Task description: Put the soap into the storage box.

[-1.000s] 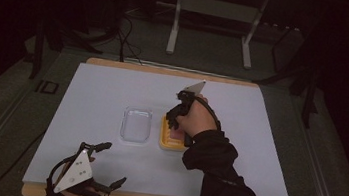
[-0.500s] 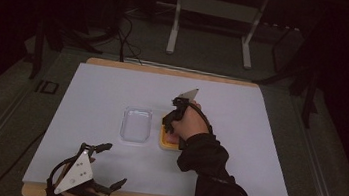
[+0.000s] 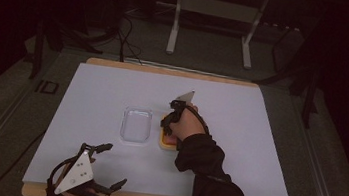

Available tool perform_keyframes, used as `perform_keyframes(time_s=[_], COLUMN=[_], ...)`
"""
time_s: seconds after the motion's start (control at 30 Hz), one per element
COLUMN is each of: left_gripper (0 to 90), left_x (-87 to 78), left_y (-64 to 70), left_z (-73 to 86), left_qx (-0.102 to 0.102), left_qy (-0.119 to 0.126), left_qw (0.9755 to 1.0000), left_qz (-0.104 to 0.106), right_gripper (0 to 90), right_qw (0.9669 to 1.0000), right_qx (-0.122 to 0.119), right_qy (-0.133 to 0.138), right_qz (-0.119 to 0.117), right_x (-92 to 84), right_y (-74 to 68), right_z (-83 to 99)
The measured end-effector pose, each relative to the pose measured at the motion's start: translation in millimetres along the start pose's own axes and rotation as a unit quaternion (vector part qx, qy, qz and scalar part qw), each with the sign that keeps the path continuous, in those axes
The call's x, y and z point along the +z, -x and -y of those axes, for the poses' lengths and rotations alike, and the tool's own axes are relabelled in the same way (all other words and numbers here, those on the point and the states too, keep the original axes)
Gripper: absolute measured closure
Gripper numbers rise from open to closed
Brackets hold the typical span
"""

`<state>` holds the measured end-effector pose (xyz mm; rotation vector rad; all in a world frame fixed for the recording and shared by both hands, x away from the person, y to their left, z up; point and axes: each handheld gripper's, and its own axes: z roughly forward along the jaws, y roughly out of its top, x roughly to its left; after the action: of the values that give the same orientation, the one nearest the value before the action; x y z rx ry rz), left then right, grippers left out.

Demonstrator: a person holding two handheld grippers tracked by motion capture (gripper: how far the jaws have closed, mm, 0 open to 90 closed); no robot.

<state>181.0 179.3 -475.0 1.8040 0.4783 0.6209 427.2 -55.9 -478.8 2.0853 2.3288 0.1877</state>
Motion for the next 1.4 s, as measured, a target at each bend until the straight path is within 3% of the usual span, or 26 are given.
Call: perform_keyframes(time_s=[0.13, 0.37, 0.5, 0.6, 0.67, 0.73, 0.83, 0.9, 1.07, 1.13, 1.23, 1.33, 1.37, 1.4], left_gripper=[0.6, 0.6, 0.6, 0.6, 0.6, 0.6, 0.6, 0.6, 0.6, 0.6, 0.6, 0.6, 0.6, 0.6], left_x=[0.1, 0.9, 1.4, 1.6, 1.8, 2.2, 2.8, 3.2, 4.3, 4.7, 4.5, 4.8, 4.9, 4.9], left_y=[-0.2, 0.3, 0.1, 0.2, 0.1, -0.1, -0.2, -0.2, -0.8, -0.9, -0.8, -1.2, -1.2, -1.2], left_z=[0.1, 0.2, 0.3, 0.3, 0.5, 0.6, 0.8, 1.0, 1.5, 1.7, 1.7, 1.8, 1.9, 1.9], left_qx=[0.0, 0.001, 0.002, 0.001, 0.001, 0.0, 0.0, 0.0, 0.0, -0.001, 0.0, -0.001, -0.001, 0.0], left_qy=[-0.001, -0.002, -0.004, -0.005, -0.005, -0.005, -0.007, -0.007, -0.01, -0.011, -0.01, -0.011, -0.011, -0.011], left_qw=[1.0, 1.0, 1.0, 1.0, 1.0, 1.0, 1.0, 1.0, 1.0, 0.9999, 0.9999, 0.9999, 0.9999, 0.9999], left_qz=[0.0, 0.0, 0.0, 0.0, 0.0, 0.0, 0.0, 0.0, -0.001, -0.001, -0.002, -0.002, -0.002, -0.002], right_gripper=[30.7, 26.6, 26.5, 25.9, 22.4, 20.8, 20.6, 20.8, 19.9, 19.9, 19.7, 19.8, 21.5, 21.5], right_qw=[0.9995, 0.9981, 0.997, 0.9947, 0.9906, 0.981, 0.97, 0.9659, 0.9495, 0.9472, 0.9407, 0.9319, 0.9289, 0.9281], right_qx=[-0.025, -0.053, -0.061, -0.083, -0.113, -0.166, -0.212, -0.222, -0.268, -0.273, -0.292, -0.317, -0.32, -0.32], right_qy=[0.019, 0.027, 0.033, 0.038, 0.043, 0.059, 0.073, 0.074, 0.085, 0.084, 0.091, 0.104, 0.105, 0.108], right_qz=[-0.005, -0.014, -0.033, -0.046, -0.063, -0.082, -0.094, -0.111, -0.14, -0.146, -0.147, -0.143, -0.153, -0.157], right_x=[-8.4, -30.6, -41.6, -46.6, -50.2, -51.5, -54.3, -55.5, -57.5, -57.4, -56.3, -53.9, -52.0, -51.1], right_y=[-0.7, 4.3, 8.7, 13.1, 19.5, 26.1, 34.8, 40.3, 51.0, 55.1, 63.0, 71.7, 77.8, 80.9], right_z=[-1.4, -0.2, 2.9, 5.8, 8.9, 11.7, 16.9, 20.9, 32.9, 36.2, 42.0, 49.0, 52.2, 54.6])
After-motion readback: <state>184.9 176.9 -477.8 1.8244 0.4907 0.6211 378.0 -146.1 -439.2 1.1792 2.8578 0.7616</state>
